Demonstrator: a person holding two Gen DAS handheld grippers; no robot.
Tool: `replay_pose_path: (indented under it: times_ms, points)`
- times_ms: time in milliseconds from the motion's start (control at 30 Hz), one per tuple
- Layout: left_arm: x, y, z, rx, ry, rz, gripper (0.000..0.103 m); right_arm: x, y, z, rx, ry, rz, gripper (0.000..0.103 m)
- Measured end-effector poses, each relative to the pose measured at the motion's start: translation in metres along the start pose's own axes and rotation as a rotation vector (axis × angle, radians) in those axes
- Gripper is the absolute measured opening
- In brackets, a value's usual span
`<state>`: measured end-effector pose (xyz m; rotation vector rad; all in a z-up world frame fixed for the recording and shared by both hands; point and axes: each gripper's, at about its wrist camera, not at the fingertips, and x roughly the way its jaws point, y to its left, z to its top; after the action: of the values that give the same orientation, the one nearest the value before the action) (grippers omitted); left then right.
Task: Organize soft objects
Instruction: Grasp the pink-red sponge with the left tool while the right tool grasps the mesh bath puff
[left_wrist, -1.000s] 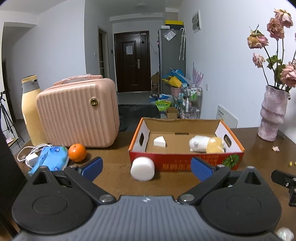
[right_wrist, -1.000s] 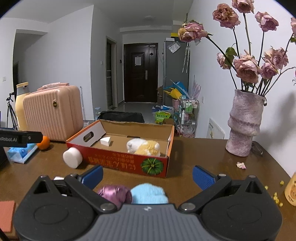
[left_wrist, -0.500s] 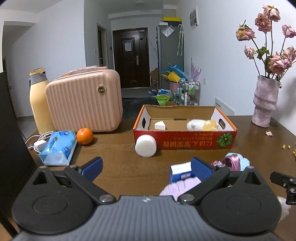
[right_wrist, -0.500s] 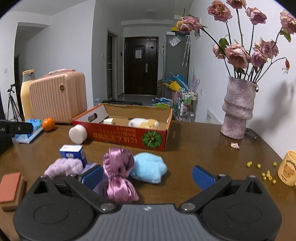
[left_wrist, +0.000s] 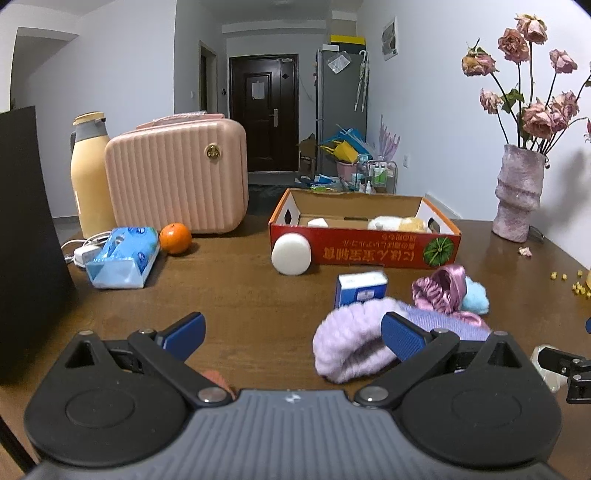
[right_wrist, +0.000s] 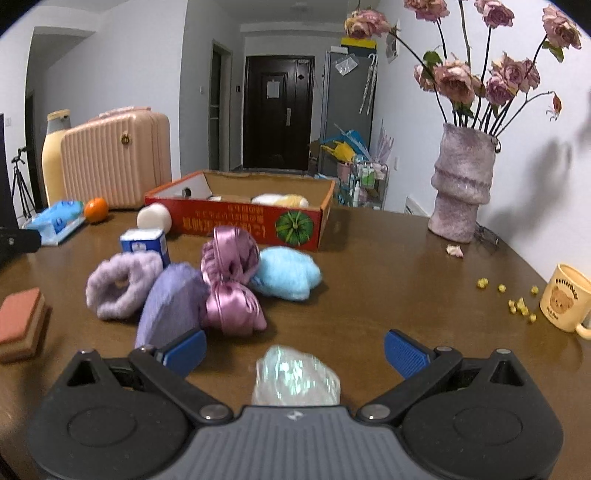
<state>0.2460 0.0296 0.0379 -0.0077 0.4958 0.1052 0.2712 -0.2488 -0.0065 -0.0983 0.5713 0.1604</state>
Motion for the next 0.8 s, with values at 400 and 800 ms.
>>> replay_pose_path:
  times_ms: [400,800]
  points:
    - [0.005,0.009,-0.036,-0.015,-0.005,0.007,0.103,0.031,-0.002,-0.025,-0.02,0.116,-0.015,0.103]
    - [0.005,0.004,-0.046,0.011,-0.019,0.006,0.103,0.041,0.001,-0.033,0.006,0.118,0.028,0.04]
